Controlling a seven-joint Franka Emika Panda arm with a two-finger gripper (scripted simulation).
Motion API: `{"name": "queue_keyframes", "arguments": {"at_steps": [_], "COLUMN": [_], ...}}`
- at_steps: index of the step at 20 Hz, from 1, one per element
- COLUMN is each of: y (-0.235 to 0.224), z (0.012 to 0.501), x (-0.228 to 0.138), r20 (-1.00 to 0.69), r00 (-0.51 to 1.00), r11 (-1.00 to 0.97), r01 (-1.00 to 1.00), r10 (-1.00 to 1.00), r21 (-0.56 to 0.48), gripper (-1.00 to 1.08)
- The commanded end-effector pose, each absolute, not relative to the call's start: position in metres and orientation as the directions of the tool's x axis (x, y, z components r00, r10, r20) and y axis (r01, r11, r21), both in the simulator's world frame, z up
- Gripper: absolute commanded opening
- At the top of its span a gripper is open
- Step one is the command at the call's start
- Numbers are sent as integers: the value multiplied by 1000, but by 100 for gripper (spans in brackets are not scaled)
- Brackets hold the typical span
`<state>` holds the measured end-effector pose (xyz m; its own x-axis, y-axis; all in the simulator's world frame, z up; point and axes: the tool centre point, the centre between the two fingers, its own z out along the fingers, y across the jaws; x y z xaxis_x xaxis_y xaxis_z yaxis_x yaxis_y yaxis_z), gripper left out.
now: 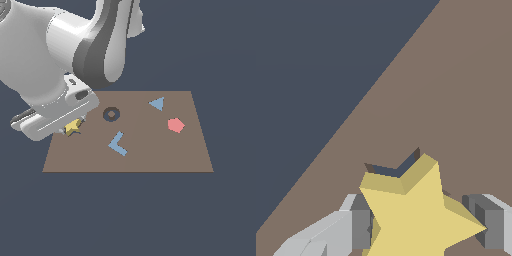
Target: Insert a designated object into the corresponding slot on a board.
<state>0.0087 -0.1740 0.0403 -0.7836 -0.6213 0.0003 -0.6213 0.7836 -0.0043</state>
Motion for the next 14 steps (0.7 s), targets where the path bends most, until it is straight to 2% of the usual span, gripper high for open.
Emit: {"name": "queue_keyframes", "arguments": {"at_steps": [1,11,12,14], "y": [-175,-176,-176,-176], "z": [40,30,30,30], "x": [9,9,9,9], "r20": [0,-4,-4,-4], "r00": [-796,-800,-800,-800], "r11": [796,800,800,800], "r01": [-605,-600,-600,-600], "r10": [-605,-600,-600,-600], "r21": [-4,-2,-2,-2], "gripper": [-100,-100,100,100]}}
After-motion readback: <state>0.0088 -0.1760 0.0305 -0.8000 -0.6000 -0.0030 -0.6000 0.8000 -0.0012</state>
